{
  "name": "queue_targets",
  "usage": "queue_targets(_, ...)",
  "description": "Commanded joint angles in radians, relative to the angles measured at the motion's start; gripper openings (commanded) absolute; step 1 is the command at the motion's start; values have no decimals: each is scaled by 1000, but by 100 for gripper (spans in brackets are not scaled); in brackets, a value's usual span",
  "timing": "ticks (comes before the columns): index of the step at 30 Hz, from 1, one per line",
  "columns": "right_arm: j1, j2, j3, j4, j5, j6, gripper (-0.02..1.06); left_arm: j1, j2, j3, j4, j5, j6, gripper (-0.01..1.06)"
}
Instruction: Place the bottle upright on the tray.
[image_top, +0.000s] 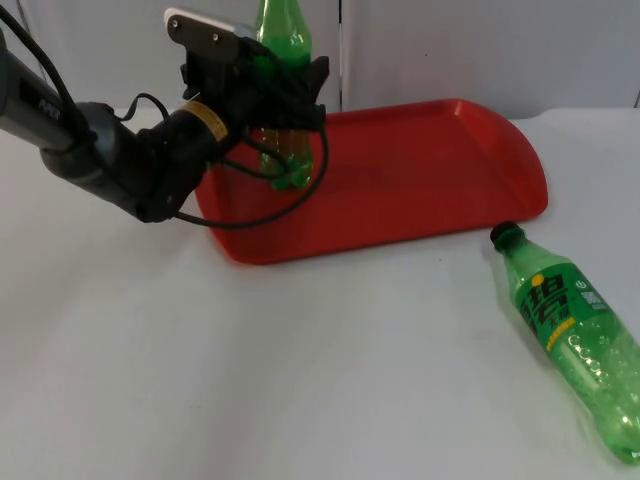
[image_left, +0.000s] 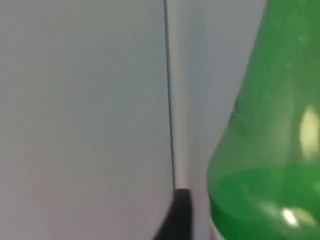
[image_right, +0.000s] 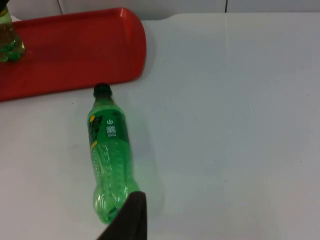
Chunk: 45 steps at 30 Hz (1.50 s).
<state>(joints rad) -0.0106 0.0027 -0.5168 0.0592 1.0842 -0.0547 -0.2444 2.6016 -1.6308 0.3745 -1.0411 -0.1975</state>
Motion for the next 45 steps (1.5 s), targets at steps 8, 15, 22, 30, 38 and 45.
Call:
queue_targets(8,-6,-3,1,5,-7,-4,105,2,1,-3,9,-18,-20,92)
queue_targets(15,-6,-3,1,5,-7,-4,105,2,1,-3,11,-20,-20,92)
queue_targets(22,-6,-3,1,5,-7,-4,105,2,1,-3,11,-19,-20,100)
queue_targets(30,-6,-3,1,5,-7,-4,105,2,1,-1,43,-19,-20,105)
queue_targets(38,-6,-3,1,5,-7,-4,105,2,-1,-1,59,-11,-43,105)
queue_targets(45,-6,-3,1,5,-7,-4,105,2,-31,1,57,80,-73,105)
